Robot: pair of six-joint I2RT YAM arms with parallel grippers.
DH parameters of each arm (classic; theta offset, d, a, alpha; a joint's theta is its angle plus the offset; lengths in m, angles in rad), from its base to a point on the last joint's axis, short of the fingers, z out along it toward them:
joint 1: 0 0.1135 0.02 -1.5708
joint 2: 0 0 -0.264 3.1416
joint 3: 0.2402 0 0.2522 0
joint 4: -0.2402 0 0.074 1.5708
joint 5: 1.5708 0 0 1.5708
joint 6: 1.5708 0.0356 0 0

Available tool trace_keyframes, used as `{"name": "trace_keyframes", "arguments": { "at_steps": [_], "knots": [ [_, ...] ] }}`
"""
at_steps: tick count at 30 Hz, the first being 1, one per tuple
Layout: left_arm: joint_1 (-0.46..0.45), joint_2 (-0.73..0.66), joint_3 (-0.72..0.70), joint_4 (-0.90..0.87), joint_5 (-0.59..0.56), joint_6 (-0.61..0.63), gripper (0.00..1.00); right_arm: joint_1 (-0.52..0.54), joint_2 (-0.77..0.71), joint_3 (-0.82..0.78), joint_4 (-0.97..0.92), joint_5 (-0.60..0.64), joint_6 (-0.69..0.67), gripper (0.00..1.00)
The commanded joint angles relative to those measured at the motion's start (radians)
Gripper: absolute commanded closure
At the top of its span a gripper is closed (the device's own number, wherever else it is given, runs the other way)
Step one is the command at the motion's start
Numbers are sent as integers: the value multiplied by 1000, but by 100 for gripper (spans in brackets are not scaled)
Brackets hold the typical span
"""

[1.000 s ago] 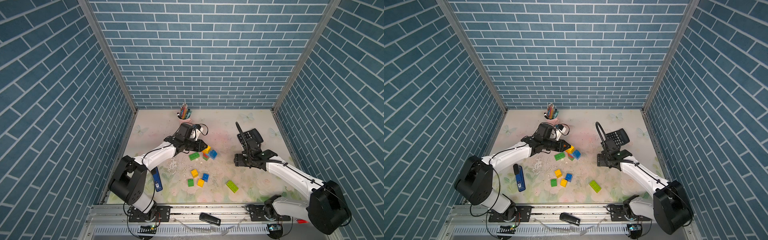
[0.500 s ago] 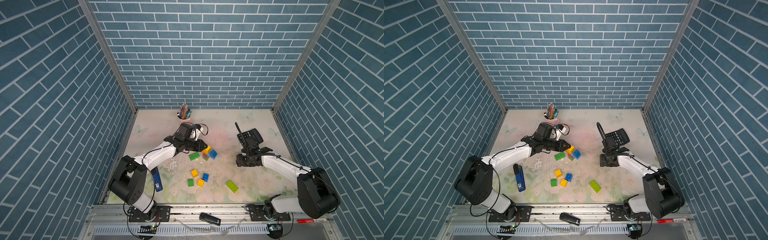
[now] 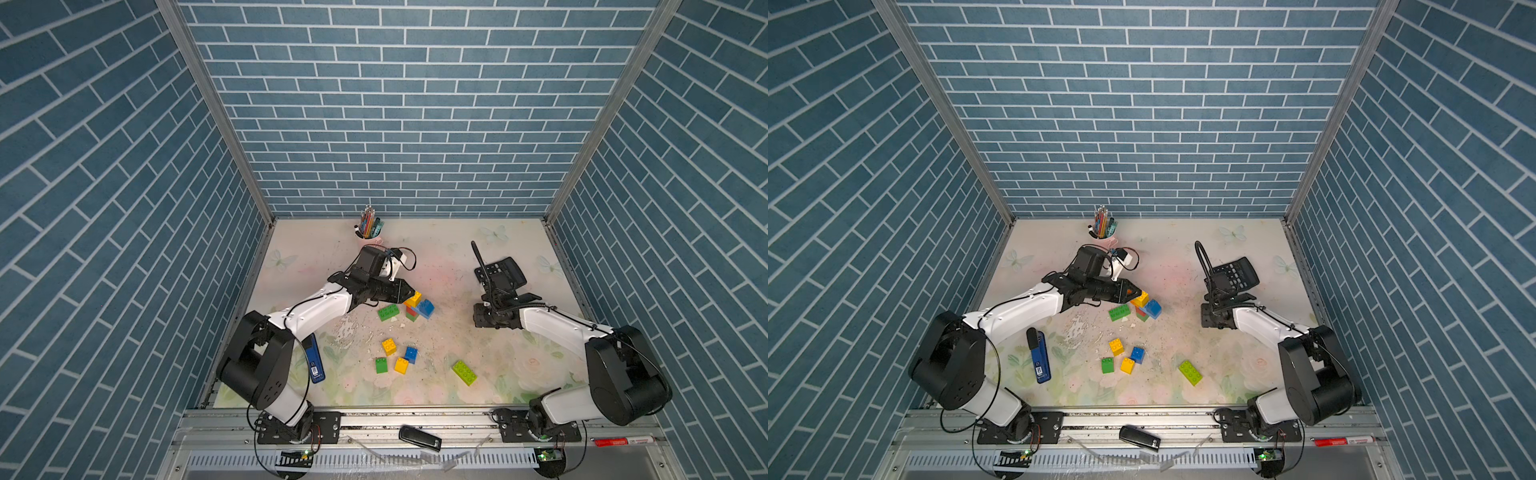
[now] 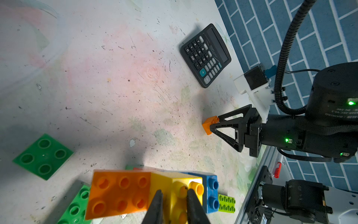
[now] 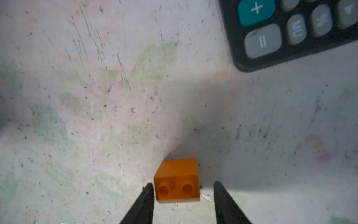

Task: Assemble a fork with lego
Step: Pick up the lego brick from the center of the board.

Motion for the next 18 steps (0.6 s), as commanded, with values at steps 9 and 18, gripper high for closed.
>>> {"name": "trace_keyframes", "arguments": {
  "at_steps": [9, 18],
  "knots": [
    [2, 48, 1, -100, -21, 10, 77, -1, -15, -72, 153, 37, -53, 54],
    [2, 54, 6, -102, -21, 10, 77, 5, -83, -155, 235, 47, -52, 52]
  ]
}}
